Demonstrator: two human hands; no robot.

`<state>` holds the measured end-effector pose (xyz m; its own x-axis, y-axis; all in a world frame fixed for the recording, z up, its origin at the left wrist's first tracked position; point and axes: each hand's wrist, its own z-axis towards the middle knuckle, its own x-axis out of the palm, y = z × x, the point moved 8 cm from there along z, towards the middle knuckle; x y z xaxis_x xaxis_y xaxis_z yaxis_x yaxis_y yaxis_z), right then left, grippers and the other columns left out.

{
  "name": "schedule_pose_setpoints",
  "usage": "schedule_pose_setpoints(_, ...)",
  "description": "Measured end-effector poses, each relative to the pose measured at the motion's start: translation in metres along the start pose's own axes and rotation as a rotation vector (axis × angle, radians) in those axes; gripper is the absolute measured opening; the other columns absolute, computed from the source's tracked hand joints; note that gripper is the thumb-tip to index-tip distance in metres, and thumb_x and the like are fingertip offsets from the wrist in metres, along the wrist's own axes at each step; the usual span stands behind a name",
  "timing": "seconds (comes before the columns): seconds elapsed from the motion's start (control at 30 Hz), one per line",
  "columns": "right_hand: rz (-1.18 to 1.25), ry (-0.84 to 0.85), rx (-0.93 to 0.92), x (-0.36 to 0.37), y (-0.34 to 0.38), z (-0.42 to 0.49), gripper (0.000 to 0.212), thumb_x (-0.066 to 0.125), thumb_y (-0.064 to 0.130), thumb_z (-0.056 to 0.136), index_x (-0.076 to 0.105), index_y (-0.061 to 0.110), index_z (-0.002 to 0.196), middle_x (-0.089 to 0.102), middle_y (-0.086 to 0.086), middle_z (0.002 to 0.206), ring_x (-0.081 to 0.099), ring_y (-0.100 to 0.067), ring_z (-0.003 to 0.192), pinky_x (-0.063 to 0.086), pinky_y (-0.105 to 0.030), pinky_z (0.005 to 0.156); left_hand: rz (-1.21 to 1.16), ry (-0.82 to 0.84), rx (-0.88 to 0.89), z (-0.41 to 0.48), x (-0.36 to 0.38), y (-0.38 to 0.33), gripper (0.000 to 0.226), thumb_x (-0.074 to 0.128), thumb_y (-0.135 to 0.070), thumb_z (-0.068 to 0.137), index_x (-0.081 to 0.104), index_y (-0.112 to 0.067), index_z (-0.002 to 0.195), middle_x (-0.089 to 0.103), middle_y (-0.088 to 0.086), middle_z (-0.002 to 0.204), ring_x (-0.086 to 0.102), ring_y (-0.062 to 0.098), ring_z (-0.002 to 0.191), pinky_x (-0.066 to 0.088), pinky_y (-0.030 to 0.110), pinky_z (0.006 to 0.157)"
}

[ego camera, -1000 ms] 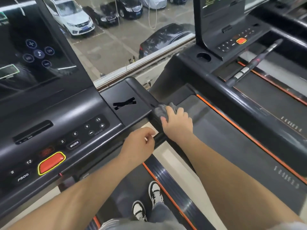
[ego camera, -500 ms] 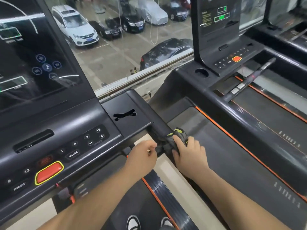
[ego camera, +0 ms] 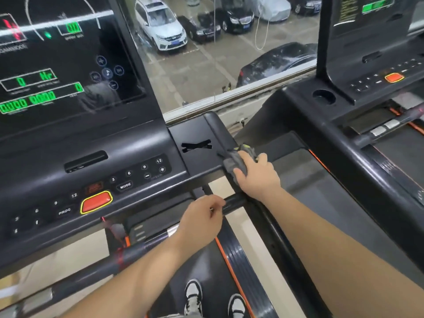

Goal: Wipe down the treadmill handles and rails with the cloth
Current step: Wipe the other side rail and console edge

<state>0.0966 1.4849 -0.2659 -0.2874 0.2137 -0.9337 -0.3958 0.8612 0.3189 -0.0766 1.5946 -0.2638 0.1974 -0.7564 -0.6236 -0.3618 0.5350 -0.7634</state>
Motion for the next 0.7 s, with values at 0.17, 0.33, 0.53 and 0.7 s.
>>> schedule_pose_setpoints(0.17, -0.386, -0.188, -0.244, 0.000, -0.003, -0.084, 0.046, 0.070, 0.036, 0.084, 0.056, 0.032, 0.128, 0.050, -0.013, 0.111, 0.050, -0.036, 0.090, 0.047, -0.042, 0.069, -0.039, -0.002, 0.006, -0.004, 0.012, -0.005, 0.025, 0.059, -0.011, 0.095, 0.074, -0.026, 0.109, 0.070, -0.017, 0.103, 0.065, 0.002, 0.092, 0.050, 0.019, 0.088)
schedule_pose_setpoints(0.33, -0.537, -0.089, -0.347, 0.003, 0.012, -0.076, 0.037, 0.073, 0.030, 0.080, 0.061, 0.029, 0.114, 0.047, -0.013, 0.117, 0.047, -0.035, 0.100, 0.044, -0.041, 0.074, -0.098, -0.012, -0.029, -0.007, 0.013, 0.014, 0.024, 0.061, -0.009, 0.094, 0.073, -0.026, 0.106, 0.070, -0.014, 0.101, 0.068, 0.007, 0.086, 0.056, 0.031, 0.086)
schedule_pose_setpoints(0.53, -0.815, 0.073, -0.575, 0.004, 0.077, -0.030, 0.032, 0.053, 0.038, 0.097, 0.068, 0.030, 0.125, 0.039, -0.007, 0.133, 0.042, -0.030, 0.115, 0.042, -0.040, 0.087, -0.135, -0.033, -0.052, -0.002, -0.004, 0.031, 0.026, 0.060, -0.011, 0.094, 0.072, -0.029, 0.108, 0.070, -0.016, 0.106, 0.068, 0.004, 0.092, 0.056, 0.031, 0.090)
schedule_pose_setpoints(0.7, -0.918, 0.138, -0.616, 0.022, 0.096, -0.022, 0.025, 0.067, 0.033, 0.094, 0.073, 0.026, 0.117, 0.042, -0.007, 0.117, 0.046, -0.029, 0.103, 0.047, -0.038, 0.080, -0.192, -0.029, -0.079, 0.003, -0.009, 0.033, 0.025, 0.058, -0.016, 0.095, 0.071, -0.031, 0.110, 0.070, -0.015, 0.107, 0.067, 0.007, 0.101, 0.056, 0.036, 0.095)
